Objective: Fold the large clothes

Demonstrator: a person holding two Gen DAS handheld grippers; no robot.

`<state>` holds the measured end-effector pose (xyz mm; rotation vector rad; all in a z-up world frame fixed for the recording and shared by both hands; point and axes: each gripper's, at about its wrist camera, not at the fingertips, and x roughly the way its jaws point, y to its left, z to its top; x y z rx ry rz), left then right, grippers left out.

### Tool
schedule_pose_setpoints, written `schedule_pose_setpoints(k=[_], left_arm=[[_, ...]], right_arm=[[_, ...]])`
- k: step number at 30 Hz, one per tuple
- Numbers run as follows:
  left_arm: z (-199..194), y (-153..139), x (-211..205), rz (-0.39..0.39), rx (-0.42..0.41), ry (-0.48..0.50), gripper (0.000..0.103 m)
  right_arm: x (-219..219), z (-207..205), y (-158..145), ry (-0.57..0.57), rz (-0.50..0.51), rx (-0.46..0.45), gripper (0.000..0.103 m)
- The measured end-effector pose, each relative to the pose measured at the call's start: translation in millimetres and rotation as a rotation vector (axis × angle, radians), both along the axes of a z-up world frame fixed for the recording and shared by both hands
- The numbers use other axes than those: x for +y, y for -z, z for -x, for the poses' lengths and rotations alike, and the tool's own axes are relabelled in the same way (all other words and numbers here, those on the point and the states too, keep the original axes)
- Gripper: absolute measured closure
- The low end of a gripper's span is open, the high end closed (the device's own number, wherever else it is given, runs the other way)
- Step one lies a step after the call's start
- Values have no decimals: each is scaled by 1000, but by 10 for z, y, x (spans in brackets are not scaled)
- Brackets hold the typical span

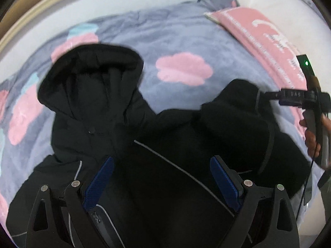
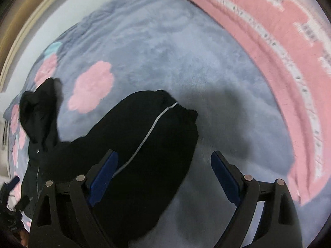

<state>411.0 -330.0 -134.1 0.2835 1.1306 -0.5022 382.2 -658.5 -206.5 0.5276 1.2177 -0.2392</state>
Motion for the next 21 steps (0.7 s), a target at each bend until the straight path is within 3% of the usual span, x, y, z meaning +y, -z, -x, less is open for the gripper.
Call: schedule_pose_setpoints(k=[6,8,9,10,12,16,21], left_arm=[[-129,312,-33,-21,47,10,9],[-150,376,-65,-27,50,18,9],[-156,408,-86,-33,51,22,9],[-161,429,-102,-36,52,25,9],[-169,472,-139,-30,61,35,9],[-120,457,-246,-10,64,59,9],[-28,412,-477,13,52,111,9]], right_arm=[[-61,-300,572,5,-141,59,12],[48,-329,591,-35,-91,57,18],[118,-319,540,-63,-56,40,32],[174,-292,473,-83,-32,26,55],[216,-205,320,-90,3,5,77],[152,157,-210,-55,118,-73,84],[-259,911,-932,103,325,-119,85]])
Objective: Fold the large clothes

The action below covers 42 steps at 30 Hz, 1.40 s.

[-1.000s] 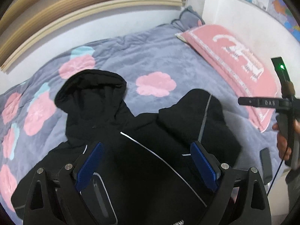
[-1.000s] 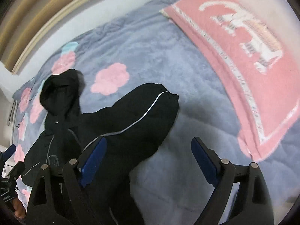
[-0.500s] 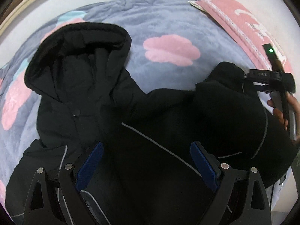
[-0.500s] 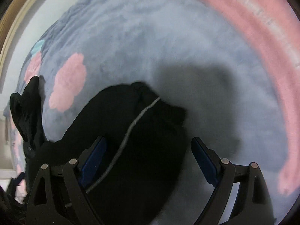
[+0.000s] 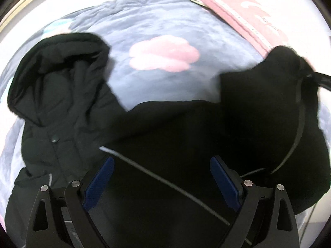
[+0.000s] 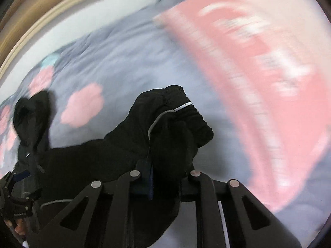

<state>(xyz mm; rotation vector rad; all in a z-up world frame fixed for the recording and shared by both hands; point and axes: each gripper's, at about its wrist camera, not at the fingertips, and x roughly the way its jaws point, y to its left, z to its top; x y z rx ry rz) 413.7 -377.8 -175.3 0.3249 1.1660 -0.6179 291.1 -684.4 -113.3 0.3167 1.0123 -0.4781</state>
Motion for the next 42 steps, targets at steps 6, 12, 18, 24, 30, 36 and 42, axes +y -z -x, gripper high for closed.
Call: schedule_pose_setpoints(k=[6,12,18,24,30,36,42], left_arm=[[181,180,-457,8,26,81,9],[283,800,-943,-143,58,102,7],[175,879,-1032,-168,52,69,1],[178,443,-748,-41,52,51,1],[233,-62,-143,21,-19,6,1],[295,-315,827,33,-58,-137,1],[301,-430,1646,44,-79,-300,1]], right_arm=[[-772,814,-60,235,112,92,86],[-1116,1076,588,302,-9,174,87],[-1183,1154,801,288,-73,152,87],[-956,1186,399,182,-137,6,88],[-64,741,-160,-52,-118,-96,89],[1250,172,-446,-328,-109,-140,89],[2441,-182,-470,-550,-176,-141,89]])
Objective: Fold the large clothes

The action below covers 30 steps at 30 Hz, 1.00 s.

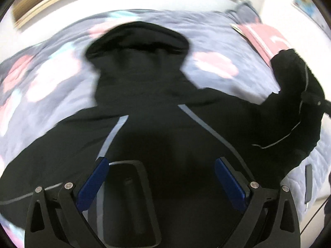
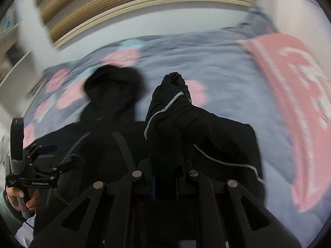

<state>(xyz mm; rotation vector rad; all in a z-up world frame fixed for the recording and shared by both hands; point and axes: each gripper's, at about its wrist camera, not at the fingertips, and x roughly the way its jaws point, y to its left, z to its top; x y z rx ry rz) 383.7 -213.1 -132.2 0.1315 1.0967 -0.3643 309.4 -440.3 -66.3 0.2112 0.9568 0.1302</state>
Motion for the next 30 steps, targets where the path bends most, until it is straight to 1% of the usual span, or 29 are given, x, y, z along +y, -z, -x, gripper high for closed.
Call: schedule_pose_setpoints(k=[4,5,7,8,9,11,13,16,17,18,20,21,22,25,26,28,30], left_arm=[[49,-25,599,7,-23,-100,1],[128,-68,780,8,-31,-131,1],[152,-69,1046,13,-38,-188,1],[162,-52,1197,22,-37,-222,1],[174,-34,1344,33,-36,-256,1],[215,-22,1607,45,-57,-337,1],[256,-1,1879,85,-74,-420,1],[298,92,2106,136,-49,-463,1],[302,121,2124,136,-44,-465,1],[309,163,2143,136,-35,-461,1],[314,237,2131,145,-12,-435,1],[308,261,2110,156,-1,-420,1],[305,284,2077,175,8,-397,1],[274,303,1928,239,39,-325,1],[270,301,1880,248,45,-304,1],[222,317,1715,282,56,-233,1],[132,379,1590,328,88,-185,1]], right_arm=[[803,-221,118,-134,-65,30,89],[980,-267,178,-167,-76,43,88],[1403,-367,337,-239,-86,81,87],[1628,-422,463,-273,-86,112,87],[1741,-428,566,-293,-85,134,87],[2070,-504,858,-338,-65,192,87],[2332,-580,1131,-356,-37,242,85],[2514,-626,1477,-354,-3,302,81],[2553,-616,1530,-354,7,309,81],[2586,-620,1577,-356,13,316,78],[2607,-634,1564,-375,-14,331,68],[2605,-649,1529,-385,-39,344,57],[2590,-642,1464,-392,-60,349,54],[2472,-526,1165,-409,-57,300,52],[2378,-466,1057,-401,-52,276,52],[2194,-371,894,-370,-55,254,47],[1956,-268,787,-318,-48,244,46]])
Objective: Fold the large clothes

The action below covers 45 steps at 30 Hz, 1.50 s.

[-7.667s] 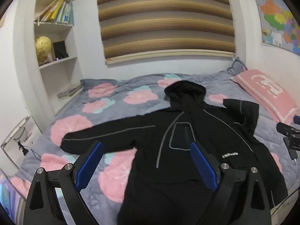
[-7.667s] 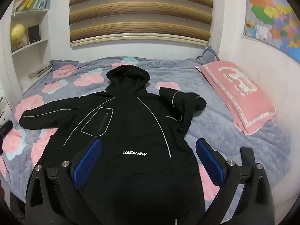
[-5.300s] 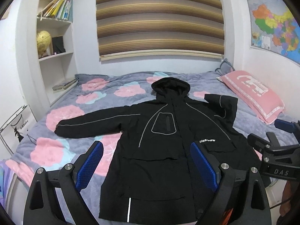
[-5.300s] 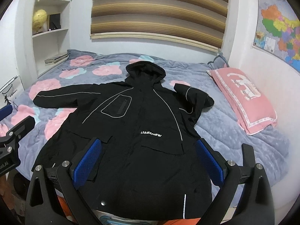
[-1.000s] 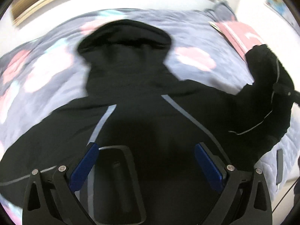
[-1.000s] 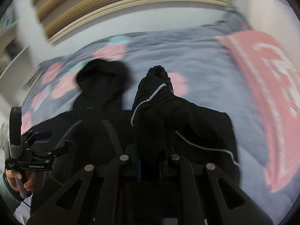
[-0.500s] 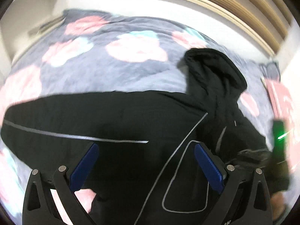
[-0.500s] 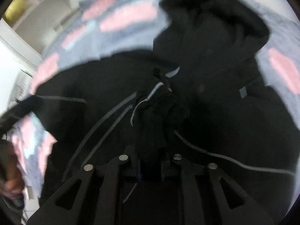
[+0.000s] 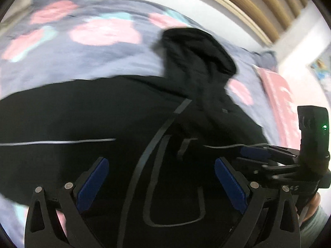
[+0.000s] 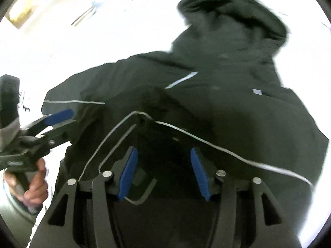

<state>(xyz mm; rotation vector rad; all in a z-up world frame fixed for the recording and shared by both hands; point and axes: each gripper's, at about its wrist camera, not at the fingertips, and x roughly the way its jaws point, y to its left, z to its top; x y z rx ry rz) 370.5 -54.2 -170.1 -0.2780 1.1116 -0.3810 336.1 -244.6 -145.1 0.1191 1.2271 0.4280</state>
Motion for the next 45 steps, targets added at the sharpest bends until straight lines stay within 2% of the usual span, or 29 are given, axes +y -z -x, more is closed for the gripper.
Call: schedule_pose_setpoints(k=[3,6,7,8,9,11,12,13,18,21,24,27,29,31,34,35,37,39,40,42,45], left_arm=[[-192,116,-218,62,40,28,1],[-389,290,-365,127,116,10,1],[-459,384,-419,108,147,-13,1],[-494,443,-457,75,164,-30,7],[-526,503,-497,55,171,-34,36],[-588,651,-575,52,229,2,74],[-598,664,-578,31,226,-2,82],[-585,594,-553,30,187,7,85],[-492,27,19,146,24,-55,85],[-421,-90,454,130,7,-102,85],[-341,133,732,42,79,-131,85],[-242,544,767,-26,183,-127,82],[-193,725,707,-75,182,-120,80],[-185,714,706,-74,168,-123,79],[-173,490,845,-29,154,-153,67],[-149,406,907,-23,131,-165,65],[-47,120,1042,0,57,-187,57],[-4,-118,1029,43,-7,-180,32],[43,-244,992,67,-51,-165,28],[42,-319,845,78,-68,-107,27],[-11,-107,381,70,-18,-16,28]], right_arm=[[-303,155,-62,66,54,-14,46],[-523,271,-97,115,104,-6,46],[-616,309,-103,136,111,-3,46],[-716,349,-118,155,112,-2,46],[-822,371,-138,169,115,-3,46],[-967,410,-169,202,137,-16,46],[-1025,408,-175,216,145,-21,46],[-1095,397,-183,235,152,-26,46],[-1456,302,-134,329,140,-17,46],[-1496,198,48,340,133,16,46],[-1374,103,312,323,110,68,46],[-1154,19,647,288,192,110,46],[-1067,-16,832,271,249,129,46],[-1044,-55,897,270,268,130,46],[-1049,-88,796,262,291,143,46],[-1044,-66,712,254,301,130,46],[-1014,5,518,231,294,85,46],[-970,108,317,205,264,38,46],[-932,164,224,191,251,20,46],[-836,250,119,173,242,-1,46],[-634,285,144,149,206,6,46]])
